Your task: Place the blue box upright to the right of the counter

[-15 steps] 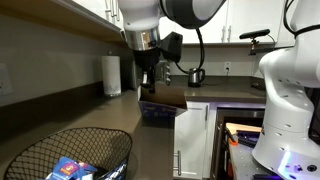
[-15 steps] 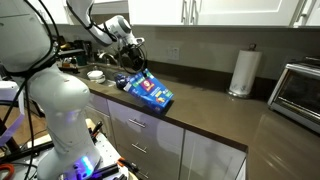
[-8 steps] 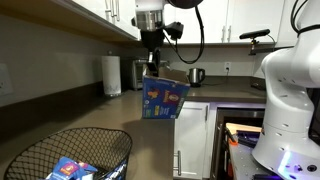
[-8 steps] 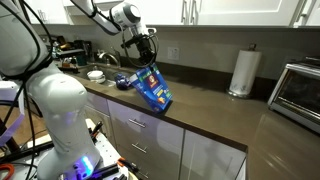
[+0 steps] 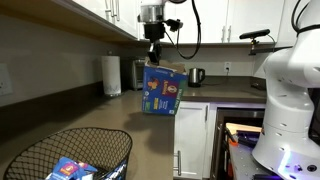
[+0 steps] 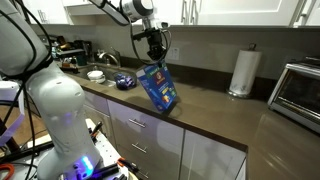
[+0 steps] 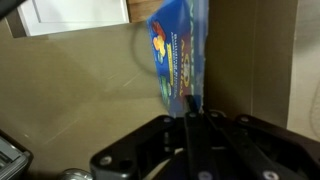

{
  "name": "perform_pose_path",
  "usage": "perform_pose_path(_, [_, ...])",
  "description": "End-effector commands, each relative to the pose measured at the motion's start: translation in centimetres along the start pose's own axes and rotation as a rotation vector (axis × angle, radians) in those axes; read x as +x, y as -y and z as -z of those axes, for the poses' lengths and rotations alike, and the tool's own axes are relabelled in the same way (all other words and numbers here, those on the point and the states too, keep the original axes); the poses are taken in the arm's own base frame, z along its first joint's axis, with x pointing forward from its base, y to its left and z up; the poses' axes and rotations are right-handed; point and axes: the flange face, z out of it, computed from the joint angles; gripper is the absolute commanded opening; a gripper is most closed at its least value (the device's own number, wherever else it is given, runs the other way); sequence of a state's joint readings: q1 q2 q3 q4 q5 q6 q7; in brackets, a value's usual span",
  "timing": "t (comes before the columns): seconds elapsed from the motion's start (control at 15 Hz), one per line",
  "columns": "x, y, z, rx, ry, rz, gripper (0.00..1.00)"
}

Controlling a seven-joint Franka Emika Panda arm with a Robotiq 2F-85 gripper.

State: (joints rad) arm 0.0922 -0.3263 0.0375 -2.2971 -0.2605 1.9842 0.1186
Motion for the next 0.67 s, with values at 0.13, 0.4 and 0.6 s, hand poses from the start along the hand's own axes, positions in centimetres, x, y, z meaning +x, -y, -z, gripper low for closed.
perform_pose_path(0.13, [1.7, -4.0, 0.9, 0.092, 0.029, -0.038, 0.01])
perform_pose_path(0.4, [2.8, -7.2, 0.9, 0.152, 0.03, -0.1, 0.01])
perform_pose_path(0.6, [3.6, -9.6, 0.5, 0.195, 0.03, -0.146, 0.01])
